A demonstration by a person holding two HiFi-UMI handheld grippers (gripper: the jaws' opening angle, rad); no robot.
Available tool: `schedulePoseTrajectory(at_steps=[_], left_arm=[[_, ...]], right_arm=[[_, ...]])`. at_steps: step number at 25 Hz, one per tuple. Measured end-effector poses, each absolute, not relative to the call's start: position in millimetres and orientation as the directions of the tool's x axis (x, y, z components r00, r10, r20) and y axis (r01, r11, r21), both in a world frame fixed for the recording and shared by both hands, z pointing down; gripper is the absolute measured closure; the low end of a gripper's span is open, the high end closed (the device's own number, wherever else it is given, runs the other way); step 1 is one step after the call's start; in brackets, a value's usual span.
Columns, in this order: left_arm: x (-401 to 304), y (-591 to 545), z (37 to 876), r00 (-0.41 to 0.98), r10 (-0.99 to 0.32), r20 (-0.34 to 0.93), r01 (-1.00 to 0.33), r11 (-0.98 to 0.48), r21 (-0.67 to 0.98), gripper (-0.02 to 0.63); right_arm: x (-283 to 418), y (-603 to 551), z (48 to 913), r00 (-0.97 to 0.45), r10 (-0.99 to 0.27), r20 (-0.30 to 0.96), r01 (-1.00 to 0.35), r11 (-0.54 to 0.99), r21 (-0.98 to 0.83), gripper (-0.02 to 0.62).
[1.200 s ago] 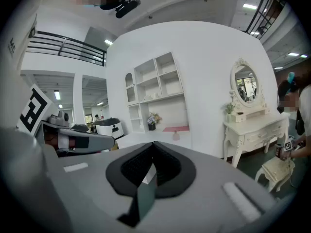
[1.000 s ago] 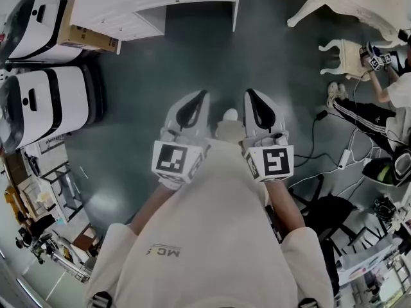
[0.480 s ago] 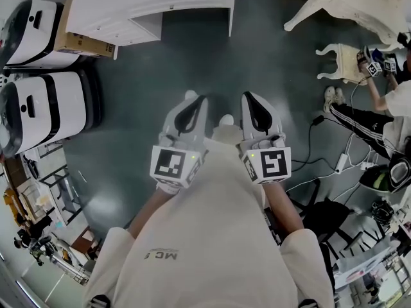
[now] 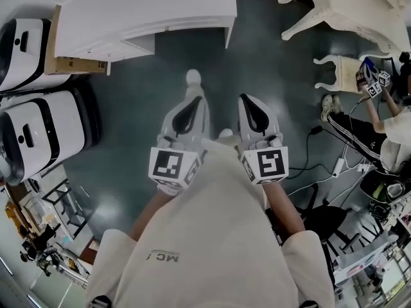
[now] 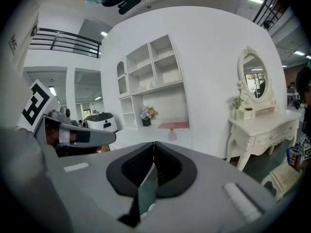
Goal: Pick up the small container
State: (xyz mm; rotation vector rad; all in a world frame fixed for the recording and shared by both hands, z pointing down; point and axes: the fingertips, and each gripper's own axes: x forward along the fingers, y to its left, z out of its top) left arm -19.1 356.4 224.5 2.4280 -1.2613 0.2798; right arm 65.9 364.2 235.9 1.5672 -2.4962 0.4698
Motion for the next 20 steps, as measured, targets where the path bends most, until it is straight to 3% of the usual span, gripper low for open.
schedulePoseTrajectory(at_steps=[12,20], left_arm=[[-96,67,242,0.634,-0.658,0.406,-0.771,-0.576,0.271,0.606],[-141,-24,251,0.659,-0.634,0.405,-0.751,-0.587,0.303,0.606]], right_arm=[[-16,87,255,-0.38,-0.856,0.351,-0.924,0.329,-0.196,0.598],[-56,-7,260,-0.375,-0.854,0.359,-0.927,0.344,-0.149,0.552]])
